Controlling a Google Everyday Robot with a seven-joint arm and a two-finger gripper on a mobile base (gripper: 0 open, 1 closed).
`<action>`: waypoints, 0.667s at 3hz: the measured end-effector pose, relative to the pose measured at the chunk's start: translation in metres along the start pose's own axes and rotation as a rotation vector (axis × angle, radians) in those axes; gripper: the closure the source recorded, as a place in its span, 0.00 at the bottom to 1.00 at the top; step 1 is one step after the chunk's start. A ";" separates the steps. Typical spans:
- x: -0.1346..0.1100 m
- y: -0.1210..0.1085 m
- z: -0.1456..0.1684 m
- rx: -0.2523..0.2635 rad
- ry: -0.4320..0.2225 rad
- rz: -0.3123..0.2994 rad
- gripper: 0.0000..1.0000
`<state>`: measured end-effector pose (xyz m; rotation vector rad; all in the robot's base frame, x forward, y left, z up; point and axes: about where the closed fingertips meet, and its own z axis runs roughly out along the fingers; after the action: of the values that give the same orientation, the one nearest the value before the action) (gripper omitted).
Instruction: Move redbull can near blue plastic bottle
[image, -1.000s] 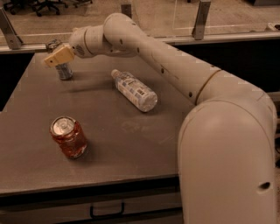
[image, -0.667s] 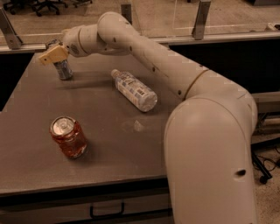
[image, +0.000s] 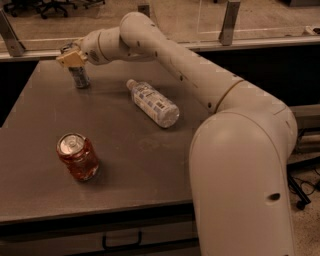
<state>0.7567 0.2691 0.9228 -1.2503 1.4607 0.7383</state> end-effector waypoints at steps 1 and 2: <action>0.005 -0.005 -0.031 0.005 0.019 -0.017 0.86; 0.008 -0.010 -0.068 0.024 0.013 0.000 1.00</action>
Offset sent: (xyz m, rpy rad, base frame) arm -0.0151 -0.1193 0.0262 0.0067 0.0058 -0.0658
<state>0.7461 0.2021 0.9362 -1.2387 1.4765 0.7117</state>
